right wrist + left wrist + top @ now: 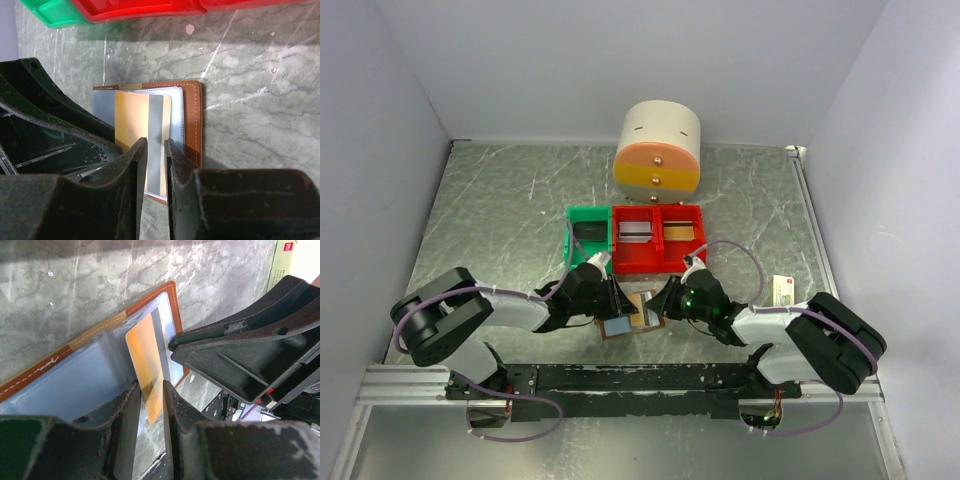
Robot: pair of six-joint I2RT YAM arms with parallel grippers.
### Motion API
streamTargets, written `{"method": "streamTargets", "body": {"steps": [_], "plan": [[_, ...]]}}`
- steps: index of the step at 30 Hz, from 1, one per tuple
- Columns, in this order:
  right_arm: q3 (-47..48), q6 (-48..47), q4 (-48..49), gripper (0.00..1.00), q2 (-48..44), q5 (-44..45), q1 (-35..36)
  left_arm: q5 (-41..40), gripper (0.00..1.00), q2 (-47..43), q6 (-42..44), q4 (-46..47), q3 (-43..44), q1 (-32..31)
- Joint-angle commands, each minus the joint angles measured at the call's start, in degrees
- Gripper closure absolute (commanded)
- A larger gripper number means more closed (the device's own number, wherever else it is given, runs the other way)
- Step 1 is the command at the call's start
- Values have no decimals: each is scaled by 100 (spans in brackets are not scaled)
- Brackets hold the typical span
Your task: Take the credit cards out of the card holder
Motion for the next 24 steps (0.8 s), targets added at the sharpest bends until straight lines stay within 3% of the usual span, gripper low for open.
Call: {"method": "streamTargets", "body": {"steps": [1,6,11,24], "plan": [[-360,13,-715,78,180,-157,43,129,66,64,-163,464,21,-40],[-362,-5,-711,78,126,-193,46,206,74,126,-53,338,103,-36],[-220,-141,-1158,78,7,5,42,-17,92,-137,267,-474,227,-40],[118,-447,-1485,73,-310,-2,6,-1066,93,-1401,1386,-3290,640,-36]]}}
